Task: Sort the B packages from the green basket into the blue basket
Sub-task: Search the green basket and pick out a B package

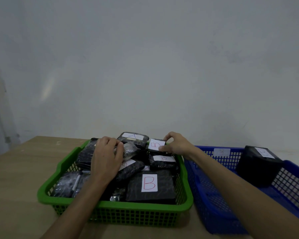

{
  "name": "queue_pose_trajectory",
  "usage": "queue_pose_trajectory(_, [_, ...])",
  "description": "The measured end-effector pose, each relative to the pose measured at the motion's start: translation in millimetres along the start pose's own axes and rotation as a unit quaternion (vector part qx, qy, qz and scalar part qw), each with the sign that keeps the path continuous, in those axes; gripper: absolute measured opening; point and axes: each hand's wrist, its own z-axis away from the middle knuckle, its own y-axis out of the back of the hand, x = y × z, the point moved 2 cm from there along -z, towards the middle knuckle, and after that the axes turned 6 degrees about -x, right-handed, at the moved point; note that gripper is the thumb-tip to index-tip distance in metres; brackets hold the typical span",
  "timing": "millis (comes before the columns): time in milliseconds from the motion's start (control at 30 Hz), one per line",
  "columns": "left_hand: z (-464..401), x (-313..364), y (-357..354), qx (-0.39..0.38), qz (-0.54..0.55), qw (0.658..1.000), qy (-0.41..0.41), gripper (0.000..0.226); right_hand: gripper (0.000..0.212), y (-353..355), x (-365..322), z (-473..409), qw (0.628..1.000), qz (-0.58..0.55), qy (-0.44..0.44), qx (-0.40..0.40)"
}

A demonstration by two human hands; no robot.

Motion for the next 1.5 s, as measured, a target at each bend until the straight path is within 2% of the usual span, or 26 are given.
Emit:
queue_pose_trajectory(100, [0.3, -1.0, 0.4, -0.001, -0.004, 1.0, 0.006, 0.015, 0.034, -3.2, -1.7, 0.4, 0.999, -0.031, 0.01, 0.005])
queue_pose_trajectory(233, [1.4, 2.7, 3.1, 0.002, -0.007, 1.0, 0.001, 0.014, 0.036, 1.4, -1.3, 3.6, 0.986, -0.16, 0.024, 0.036])
queue_pose_trajectory(367, [2.0, 12.8, 10.6, 0.027, 0.0, 0.999, -0.026, 0.012, 0.029, 26.0, 5.3, 12.8, 0.951, -0.294, 0.028, 0.088])
queue_pose_trajectory(533, [2.4, 53.3, 5.4, 0.058, 0.013, 0.995, -0.081, 0.03, 0.017, 73.3, 31.0, 23.4, 0.911, -0.394, 0.016, 0.121])
queue_pose_trajectory(667, [4.9, 93.3, -25.8, 0.018, -0.015, 0.985, -0.172, 0.021, 0.034, 100.7, 67.2, 32.3, 0.928, -0.323, -0.073, 0.17])
queue_pose_trajectory(800, [14.1, 109.0, -48.8, 0.029, -0.024, 0.973, -0.228, 0.017, 0.02, 93.0, 104.2, 39.2, 0.943, -0.27, -0.169, 0.097])
queue_pose_trajectory(833, [14.7, 108.1, -48.4, 0.043, -0.015, 0.972, -0.23, 0.018, 0.023, 87.5, 110.7, 40.1, 0.946, -0.254, -0.184, 0.081])
queue_pose_trajectory(900, [15.6, 101.7, -43.1, 0.08, -0.003, 0.972, -0.222, 0.021, 0.043, 76.6, 119.7, 37.5, 0.955, -0.213, -0.199, 0.059])
queue_pose_trajectory(967, [16.8, 93.1, -36.7, 0.106, -0.004, 0.973, -0.204, 0.022, 0.046, 69.0, 118.4, 31.9, 0.965, -0.171, -0.196, 0.041])
queue_pose_trajectory(1133, [11.1, 77.8, -34.3, 0.133, 0.011, 0.986, -0.1, 0.021, 0.023, 59.5, 112.1, 18.3, 0.977, -0.101, -0.182, 0.043])
queue_pose_trajectory(1333, [10.2, 74.1, -34.4, 0.154, 0.013, 0.984, -0.084, 0.017, 0.03, 56.9, 120.0, 18.8, 0.986, 0.021, -0.152, 0.065])
queue_pose_trajectory(1433, [10.5, 73.3, -33.1, 0.148, 0.015, 0.986, -0.076, 0.02, 0.038, 58.2, 111.4, 22.8, 0.99, 0.045, -0.093, 0.101])
queue_pose_trajectory(1500, [11.1, 75.1, -32.0, 0.132, 0.019, 0.988, -0.084, 0.023, 0.034, 57.9, 94.5, 29.5, 0.985, 0.062, -0.018, 0.16])
